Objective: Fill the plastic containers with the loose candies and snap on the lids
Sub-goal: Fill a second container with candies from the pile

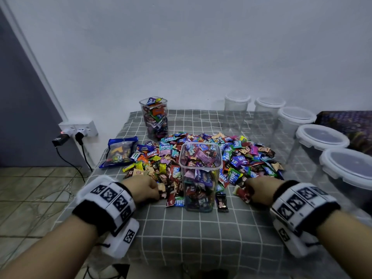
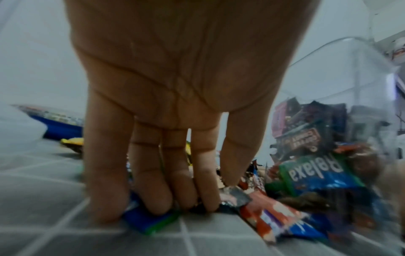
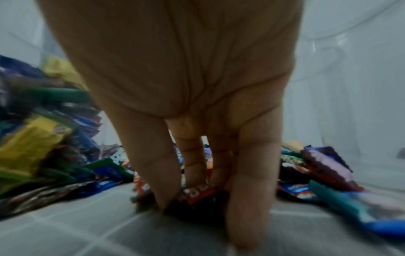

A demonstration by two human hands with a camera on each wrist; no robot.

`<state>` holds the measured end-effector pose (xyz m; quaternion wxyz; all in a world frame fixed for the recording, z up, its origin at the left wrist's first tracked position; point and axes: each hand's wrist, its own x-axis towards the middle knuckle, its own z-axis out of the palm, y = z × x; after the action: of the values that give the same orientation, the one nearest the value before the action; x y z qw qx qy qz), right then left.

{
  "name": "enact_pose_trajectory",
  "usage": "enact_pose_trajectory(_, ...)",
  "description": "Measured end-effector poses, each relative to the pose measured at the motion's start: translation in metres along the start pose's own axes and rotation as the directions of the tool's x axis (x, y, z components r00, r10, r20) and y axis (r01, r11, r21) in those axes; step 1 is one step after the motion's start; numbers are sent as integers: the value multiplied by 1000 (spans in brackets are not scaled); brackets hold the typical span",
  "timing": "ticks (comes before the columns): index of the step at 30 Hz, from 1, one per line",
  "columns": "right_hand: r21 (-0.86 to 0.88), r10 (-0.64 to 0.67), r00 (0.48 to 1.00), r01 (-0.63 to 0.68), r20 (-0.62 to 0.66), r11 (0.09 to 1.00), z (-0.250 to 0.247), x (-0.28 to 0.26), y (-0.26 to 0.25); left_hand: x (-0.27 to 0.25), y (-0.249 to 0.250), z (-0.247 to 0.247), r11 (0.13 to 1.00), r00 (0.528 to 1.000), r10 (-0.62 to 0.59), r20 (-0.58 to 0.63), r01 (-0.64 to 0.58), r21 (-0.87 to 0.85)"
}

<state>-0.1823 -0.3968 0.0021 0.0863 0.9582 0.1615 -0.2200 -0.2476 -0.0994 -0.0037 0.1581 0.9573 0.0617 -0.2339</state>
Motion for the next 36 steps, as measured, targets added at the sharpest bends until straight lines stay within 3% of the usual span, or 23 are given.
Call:
enact_pose_trajectory(9, 185, 35, 985, -3, -168, 983, -16, 38, -12, 22, 12, -14, 987, 992, 44, -121, -62, -150)
enact_pose_trajectory(12, 218, 75, 957, -13, -281, 976, -24, 37, -8, 18, 13, -23, 992, 976, 52, -212, -75, -105)
enact_pose_trajectory(14, 241, 97, 907, 5, -411, 971, -29, 35, -7, 17, 17, -30, 998, 934, 39, -355, -51, -24)
enact_pose_trajectory(16, 274, 95, 850, 60, -518, 960, -32, 36, -10, 21, 21, -34, 996, 877, 23, -480, -60, -62)
enact_pose_trajectory(20, 322, 71, 788, 166, -612, 932, -32, 45, -21, 36, 34, -30, 996, 813, 3, -582, -54, -70)
enact_pose_trajectory(27, 239, -43, 855, 192, -517, 952, -26, 62, -35, 58, 38, -19, 991, 822, 65, -567, -118, -58)
enact_pose_trajectory(30, 210, -74, 906, 175, -417, 962, -22, 72, -36, 67, 39, -15, 990, 881, 144, -450, -133, 56)
enact_pose_trajectory(33, 137, -139, 925, 198, -354, 971, -19, 77, -35, 77, 40, -14, 989, 952, 127, -277, -99, 113)
enact_pose_trajectory(36, 46, -176, 933, 200, -315, 979, -18, 77, -34, 81, 44, -14, 976, 978, 127, -168, -94, 194)
